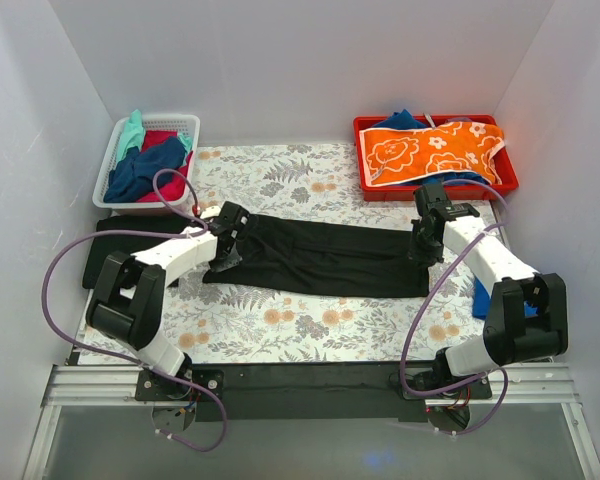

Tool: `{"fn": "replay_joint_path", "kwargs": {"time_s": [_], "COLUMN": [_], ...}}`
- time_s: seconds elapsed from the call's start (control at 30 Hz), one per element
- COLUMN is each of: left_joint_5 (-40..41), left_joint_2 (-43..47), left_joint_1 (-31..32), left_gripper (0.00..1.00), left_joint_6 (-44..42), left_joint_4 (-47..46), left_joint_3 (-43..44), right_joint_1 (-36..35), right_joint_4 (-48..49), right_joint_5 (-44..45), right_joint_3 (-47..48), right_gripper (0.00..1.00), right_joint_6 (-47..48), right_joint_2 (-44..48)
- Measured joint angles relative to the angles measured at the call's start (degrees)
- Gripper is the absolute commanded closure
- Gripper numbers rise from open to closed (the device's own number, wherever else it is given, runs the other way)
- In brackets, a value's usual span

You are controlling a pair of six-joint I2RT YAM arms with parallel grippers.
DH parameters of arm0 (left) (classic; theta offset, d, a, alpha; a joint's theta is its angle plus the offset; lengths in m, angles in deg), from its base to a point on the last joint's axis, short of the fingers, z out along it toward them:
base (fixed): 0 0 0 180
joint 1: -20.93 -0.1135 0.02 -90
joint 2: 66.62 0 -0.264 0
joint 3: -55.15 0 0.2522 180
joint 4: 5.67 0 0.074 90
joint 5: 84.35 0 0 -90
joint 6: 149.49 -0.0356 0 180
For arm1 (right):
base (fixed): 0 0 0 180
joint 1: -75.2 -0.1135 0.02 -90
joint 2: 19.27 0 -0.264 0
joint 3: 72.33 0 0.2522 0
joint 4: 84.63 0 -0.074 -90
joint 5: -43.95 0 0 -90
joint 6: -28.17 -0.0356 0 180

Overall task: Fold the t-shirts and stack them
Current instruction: Fold the tshirt

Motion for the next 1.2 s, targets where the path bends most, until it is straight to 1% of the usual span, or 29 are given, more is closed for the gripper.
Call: {"fn": "replay_joint_path", "kwargs": {"time_s": [0.2, 0.5, 0.77, 0.9, 0.93, 1.03, 1.2], "left_joint_5": [-0.5, -0.2, -0.3, -0.3, -0.3, -0.2, -0.1], "left_joint_2": [1.0, 9.0, 9.2, 9.9, 10.3, 10.9, 7.9], "left_joint_1": [-0.1, -0.2, -0.2, -0.2, -0.2, -0.2, -0.3], "left_gripper": [0.82, 0.82, 0.82, 0.76, 0.70, 0.61, 0.60], "left_joint_6": [1.1, 4.5, 7.3, 7.4, 7.3, 6.3, 5.2], "left_joint_4": [0.3, 5.8, 10.4, 11.3, 11.3, 10.4, 7.6], "left_joint_3": [-3.3, -8.4, -8.9, -7.1, -6.1, -3.0, 0.7], "right_joint_1": [0.0, 0.0, 0.0, 0.0, 0.0, 0.0, 0.0], "right_joint_4": [0.0, 0.2, 1.4, 1.4, 1.4, 1.4, 1.5], "right_joint_5": [0.0, 0.0, -0.4, -0.9, -1.1, -1.5, -1.7], "right_joint_3": [0.0, -0.4, -1.9, -3.0, -3.1, -3.1, -3.1], "right_gripper": [0.82, 0.82, 0.82, 0.82, 0.82, 0.82, 0.82], "right_joint_6": [0.0, 0.2, 0.4, 0.5, 0.6, 0.6, 0.9], "right_joint_2": [-0.1, -1.3, -2.0, -2.0, -2.0, -2.0, -2.0]}}
